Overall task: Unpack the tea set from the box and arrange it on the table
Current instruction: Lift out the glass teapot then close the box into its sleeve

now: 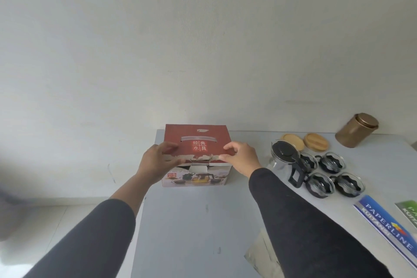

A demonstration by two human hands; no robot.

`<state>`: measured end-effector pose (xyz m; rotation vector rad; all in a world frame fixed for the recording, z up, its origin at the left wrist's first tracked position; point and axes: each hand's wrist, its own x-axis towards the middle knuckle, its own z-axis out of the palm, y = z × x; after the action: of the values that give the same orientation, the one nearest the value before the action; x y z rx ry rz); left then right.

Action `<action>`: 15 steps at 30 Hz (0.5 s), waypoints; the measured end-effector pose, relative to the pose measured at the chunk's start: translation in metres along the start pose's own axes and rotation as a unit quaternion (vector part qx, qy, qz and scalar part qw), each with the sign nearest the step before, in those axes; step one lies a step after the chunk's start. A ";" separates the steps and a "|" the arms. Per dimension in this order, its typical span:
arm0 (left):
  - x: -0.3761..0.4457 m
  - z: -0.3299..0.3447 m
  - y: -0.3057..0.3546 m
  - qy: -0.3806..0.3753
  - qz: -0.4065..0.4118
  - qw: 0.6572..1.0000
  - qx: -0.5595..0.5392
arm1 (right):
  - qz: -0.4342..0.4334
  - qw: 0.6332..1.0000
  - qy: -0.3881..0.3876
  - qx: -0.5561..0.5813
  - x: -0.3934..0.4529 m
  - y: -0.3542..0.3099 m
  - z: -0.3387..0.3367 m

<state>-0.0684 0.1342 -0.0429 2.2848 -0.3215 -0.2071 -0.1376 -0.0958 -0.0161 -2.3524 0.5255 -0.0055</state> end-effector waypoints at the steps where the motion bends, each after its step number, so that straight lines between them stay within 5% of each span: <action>1: -0.001 0.001 -0.002 0.004 -0.001 1.000 0.009 | -0.003 1.000 0.003 -0.006 -0.001 0.000 0.001; 15: 0.002 0.006 -0.013 -0.010 0.057 0.995 0.086 | -0.017 0.998 0.019 -0.064 -0.005 -0.001 0.008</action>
<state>-0.0664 0.1380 -0.0569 2.4260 -0.4972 -0.1492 -0.1413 -0.0885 -0.0206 -2.4906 0.5183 -0.0323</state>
